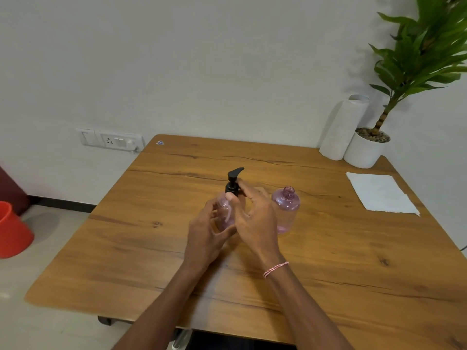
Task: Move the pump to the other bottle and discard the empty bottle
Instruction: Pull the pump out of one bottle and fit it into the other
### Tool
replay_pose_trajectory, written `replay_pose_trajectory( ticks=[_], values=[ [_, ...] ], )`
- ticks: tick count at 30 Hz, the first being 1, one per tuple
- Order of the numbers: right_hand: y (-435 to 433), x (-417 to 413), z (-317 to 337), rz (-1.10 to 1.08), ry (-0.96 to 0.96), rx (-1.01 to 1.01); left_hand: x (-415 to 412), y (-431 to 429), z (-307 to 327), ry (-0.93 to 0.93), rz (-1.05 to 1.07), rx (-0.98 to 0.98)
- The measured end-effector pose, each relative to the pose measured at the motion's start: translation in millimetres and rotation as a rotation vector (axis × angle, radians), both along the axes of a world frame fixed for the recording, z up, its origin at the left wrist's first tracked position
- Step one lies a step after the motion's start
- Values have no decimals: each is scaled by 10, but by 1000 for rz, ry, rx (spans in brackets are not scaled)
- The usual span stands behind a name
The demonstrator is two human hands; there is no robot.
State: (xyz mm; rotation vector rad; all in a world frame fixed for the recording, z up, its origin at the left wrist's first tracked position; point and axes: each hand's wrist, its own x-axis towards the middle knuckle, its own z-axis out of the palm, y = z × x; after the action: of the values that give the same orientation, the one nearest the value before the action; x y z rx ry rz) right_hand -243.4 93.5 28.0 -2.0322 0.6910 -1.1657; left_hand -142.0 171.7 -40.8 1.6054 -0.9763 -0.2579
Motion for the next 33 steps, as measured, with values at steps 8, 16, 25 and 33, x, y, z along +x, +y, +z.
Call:
replay_pose_trajectory(
  ticks=[8,16,25,33],
  values=[
    [7,169,25,-161,-75,-2,-10,-24,-8,3,8,13],
    [10,5,-3,-17,26,-32,-4,-11,3,-1,-2,-7],
    [-4,129,51,-117,12,12,-12,-17,-9,2,16,14],
    [-111,16,117,39,188,-13,10,-26,-29,-23,14,9]
  ],
)
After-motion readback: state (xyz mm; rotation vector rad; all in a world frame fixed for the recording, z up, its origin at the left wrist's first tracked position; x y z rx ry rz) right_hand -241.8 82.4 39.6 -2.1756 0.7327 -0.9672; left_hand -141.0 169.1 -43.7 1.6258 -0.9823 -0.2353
